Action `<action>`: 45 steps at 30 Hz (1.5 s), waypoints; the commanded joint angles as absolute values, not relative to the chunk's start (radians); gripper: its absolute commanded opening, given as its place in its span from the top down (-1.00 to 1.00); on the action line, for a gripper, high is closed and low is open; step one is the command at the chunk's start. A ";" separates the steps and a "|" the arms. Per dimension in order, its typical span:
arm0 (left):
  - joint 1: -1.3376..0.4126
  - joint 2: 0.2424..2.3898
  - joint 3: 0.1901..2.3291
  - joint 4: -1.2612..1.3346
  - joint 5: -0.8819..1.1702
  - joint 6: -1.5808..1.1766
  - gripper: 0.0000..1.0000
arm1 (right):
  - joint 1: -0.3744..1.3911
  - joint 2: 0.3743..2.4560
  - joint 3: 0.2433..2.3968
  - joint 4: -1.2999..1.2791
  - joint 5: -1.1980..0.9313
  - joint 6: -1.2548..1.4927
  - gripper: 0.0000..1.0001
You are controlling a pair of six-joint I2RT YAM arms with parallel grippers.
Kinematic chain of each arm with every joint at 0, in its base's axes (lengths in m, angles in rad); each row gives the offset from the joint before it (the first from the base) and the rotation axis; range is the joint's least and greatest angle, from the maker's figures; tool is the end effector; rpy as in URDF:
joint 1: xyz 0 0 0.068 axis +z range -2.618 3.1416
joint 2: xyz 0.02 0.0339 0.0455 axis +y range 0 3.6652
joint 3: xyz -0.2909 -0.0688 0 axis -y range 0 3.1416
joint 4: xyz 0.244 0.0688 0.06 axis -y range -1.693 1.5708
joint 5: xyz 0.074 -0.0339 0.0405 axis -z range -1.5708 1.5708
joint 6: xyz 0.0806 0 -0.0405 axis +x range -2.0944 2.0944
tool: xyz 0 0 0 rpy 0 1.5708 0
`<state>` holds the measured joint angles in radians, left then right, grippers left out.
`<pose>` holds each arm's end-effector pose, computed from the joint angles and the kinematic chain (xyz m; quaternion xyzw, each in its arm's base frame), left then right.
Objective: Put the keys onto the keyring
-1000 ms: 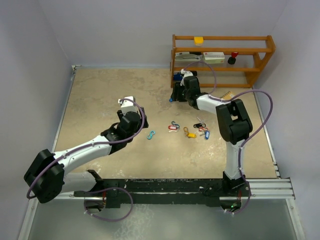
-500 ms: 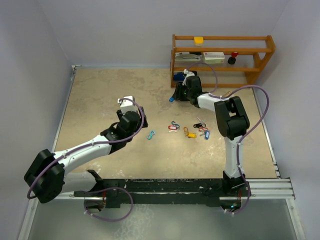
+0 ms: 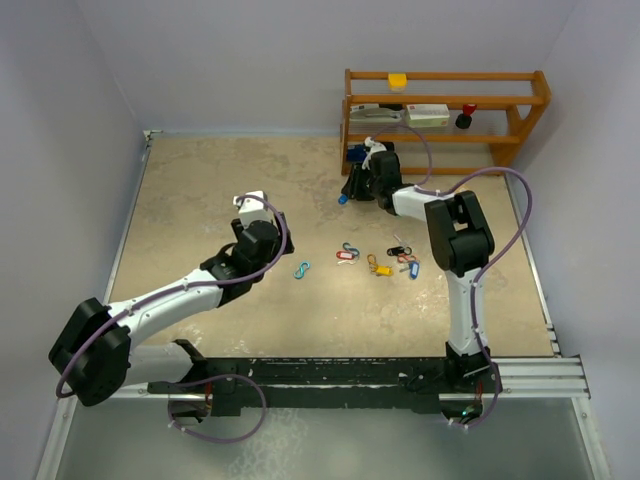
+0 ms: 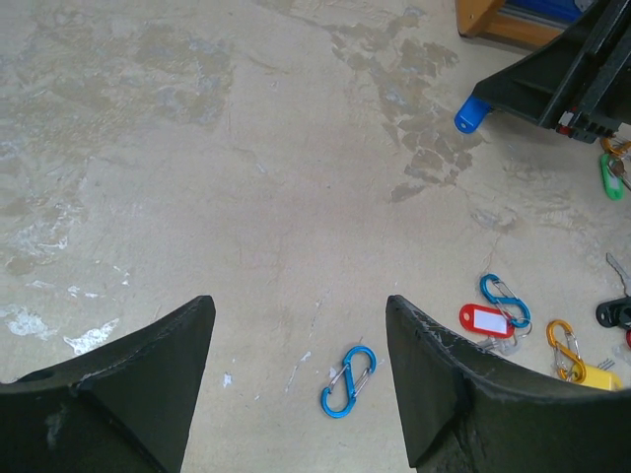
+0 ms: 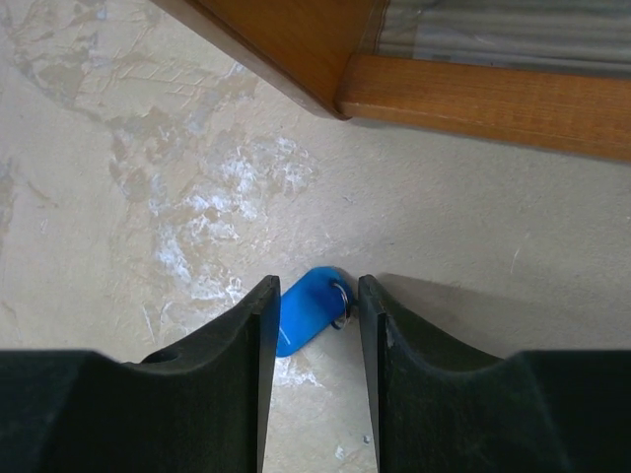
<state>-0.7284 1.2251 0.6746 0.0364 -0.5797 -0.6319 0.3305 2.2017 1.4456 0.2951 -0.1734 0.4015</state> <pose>0.2413 -0.1560 0.2411 -0.1040 0.8336 -0.1119 0.5308 0.5135 0.1909 0.1564 -0.0155 0.8478 0.2566 0.4638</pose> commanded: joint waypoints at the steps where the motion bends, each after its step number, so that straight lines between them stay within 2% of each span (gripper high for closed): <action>1: -0.713 1.226 0.684 0.069 -0.574 -0.614 -0.34 | 0.326 2.204 1.485 0.321 -0.195 0.412 0.21; 7: -0.707 1.227 0.684 0.070 -0.568 -0.614 -0.34 | 0.325 2.200 1.465 0.330 -0.192 0.413 0.32; 20: -0.700 1.227 0.672 0.072 -0.568 -0.617 -0.34 | 0.316 2.194 1.454 0.330 -0.178 0.420 0.71; 27: -0.696 1.224 0.668 0.071 -0.565 -0.619 -0.34 | 0.313 2.187 1.453 0.330 -0.170 0.408 1.00; 45: -0.696 1.272 0.669 0.076 -0.488 -0.613 -0.34 | 0.313 1.891 1.218 0.420 -0.192 0.361 1.00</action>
